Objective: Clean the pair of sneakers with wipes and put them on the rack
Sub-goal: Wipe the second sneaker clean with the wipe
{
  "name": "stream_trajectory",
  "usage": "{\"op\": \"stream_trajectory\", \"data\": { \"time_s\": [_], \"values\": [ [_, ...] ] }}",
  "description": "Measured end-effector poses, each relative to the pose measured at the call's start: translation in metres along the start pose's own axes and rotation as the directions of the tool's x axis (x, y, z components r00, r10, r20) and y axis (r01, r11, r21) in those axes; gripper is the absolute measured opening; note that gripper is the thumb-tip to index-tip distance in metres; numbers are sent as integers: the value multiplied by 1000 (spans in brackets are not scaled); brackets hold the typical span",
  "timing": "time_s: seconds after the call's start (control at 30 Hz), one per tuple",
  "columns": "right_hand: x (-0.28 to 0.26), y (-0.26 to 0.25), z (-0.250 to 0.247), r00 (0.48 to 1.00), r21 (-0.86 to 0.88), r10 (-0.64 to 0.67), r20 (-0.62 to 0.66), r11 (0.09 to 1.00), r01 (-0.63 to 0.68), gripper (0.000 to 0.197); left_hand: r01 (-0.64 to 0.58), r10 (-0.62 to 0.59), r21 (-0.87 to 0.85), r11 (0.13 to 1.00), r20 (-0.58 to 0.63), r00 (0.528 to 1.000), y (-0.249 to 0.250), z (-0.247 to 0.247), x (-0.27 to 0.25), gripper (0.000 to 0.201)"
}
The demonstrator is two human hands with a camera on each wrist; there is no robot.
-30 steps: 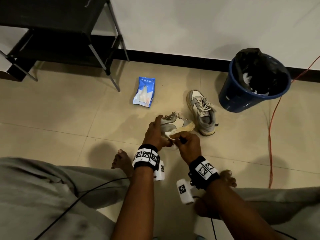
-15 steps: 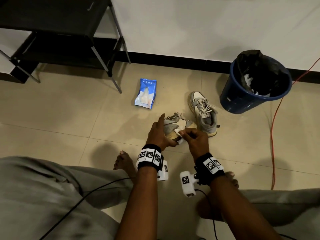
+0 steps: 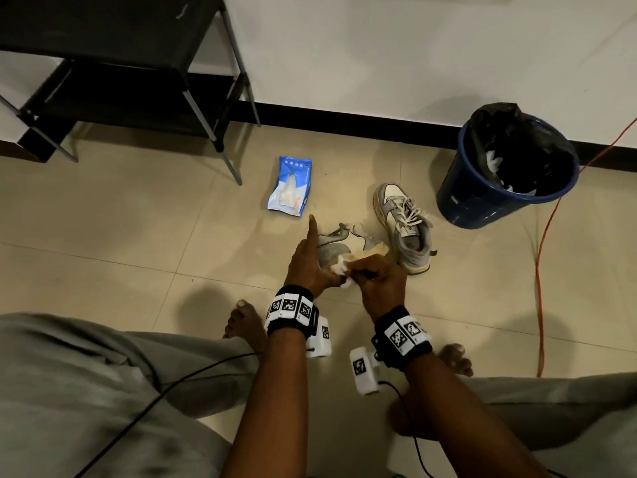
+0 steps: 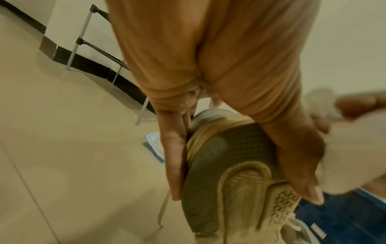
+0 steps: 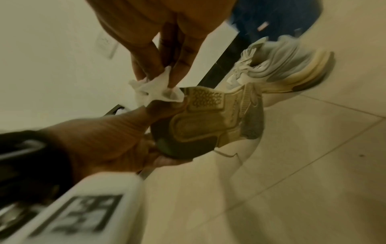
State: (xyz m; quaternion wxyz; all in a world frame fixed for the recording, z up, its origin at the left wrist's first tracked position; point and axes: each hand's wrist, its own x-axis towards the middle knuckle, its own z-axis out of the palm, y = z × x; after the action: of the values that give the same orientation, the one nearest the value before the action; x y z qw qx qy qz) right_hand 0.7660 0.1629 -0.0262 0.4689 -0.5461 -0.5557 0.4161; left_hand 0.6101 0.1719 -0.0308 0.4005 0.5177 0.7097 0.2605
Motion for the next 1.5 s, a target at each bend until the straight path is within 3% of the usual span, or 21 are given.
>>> {"op": "stream_trajectory", "data": {
  "time_s": [0.07, 0.2, 0.27, 0.47, 0.6, 0.67, 0.77, 0.97, 1.13, 1.2, 1.27, 1.33, 1.4, 1.5],
  "values": [
    [-2, 2, 4, 995, -54, -56, 88, 997, 60, 17, -12, 12, -8, 1000, 23, 1000, -1, 0, 0, 135],
    [20, 26, -10, 984, -124, 165, -66, 977, -173, 17, 55, -54, -30, 998, 25, 998, 9, 5, -4, 120],
    [19, 38, -16, 975, -218, 205, -87, 951, -220, 17, 61, -62, 34, 998, 28, 998, 10, 9, -3, 111],
    [2, 31, 2, 981, -299, 189, -45, 934, -194, 13, 100, -112, 118, 988, 97, 989, -4, 4, 1, 118],
    [30, 49, -5, 954, -400, 275, -120, 866, -300, 11, 136, -145, 127, 983, 72, 987, -11, 4, 0, 110],
    [19, 39, 8, 964, -327, 246, -100, 907, -266, 14, 127, -135, 98, 987, 75, 988, -11, 2, 1, 112],
    [-4, 26, 22, 979, -212, 200, 41, 959, -187, 21, 139, -148, 101, 985, 97, 984, -17, -2, 4, 109],
    [40, 59, -5, 981, -477, 189, -42, 859, -185, 11, 152, -164, 140, 978, 82, 983, -17, 0, 4, 100],
    [-5, 38, 12, 988, -402, 58, 146, 916, 5, 14, 143, -161, 177, 974, 92, 983, -19, -2, 7, 108],
    [11, 46, -1, 986, -496, 29, 166, 866, 58, 18, 136, -156, 196, 971, 92, 983, -15, -2, 4, 106],
    [43, 54, -16, 986, -630, 67, 151, 775, 44, 21, 124, -145, 203, 971, 93, 985, -9, -1, 5, 105],
    [54, 57, -18, 987, -670, 77, 140, 742, 37, 21, 126, -147, 195, 973, 96, 984, -5, 0, 6, 104],
    [44, 56, -8, 991, -613, 56, 118, 790, 29, 21, 125, -145, 200, 972, 86, 986, -6, -2, 8, 105],
    [10, 38, 7, 993, -340, 93, 77, 939, -61, 23, 132, -152, 201, 971, 88, 984, -12, -1, 8, 107]
  ]
}}
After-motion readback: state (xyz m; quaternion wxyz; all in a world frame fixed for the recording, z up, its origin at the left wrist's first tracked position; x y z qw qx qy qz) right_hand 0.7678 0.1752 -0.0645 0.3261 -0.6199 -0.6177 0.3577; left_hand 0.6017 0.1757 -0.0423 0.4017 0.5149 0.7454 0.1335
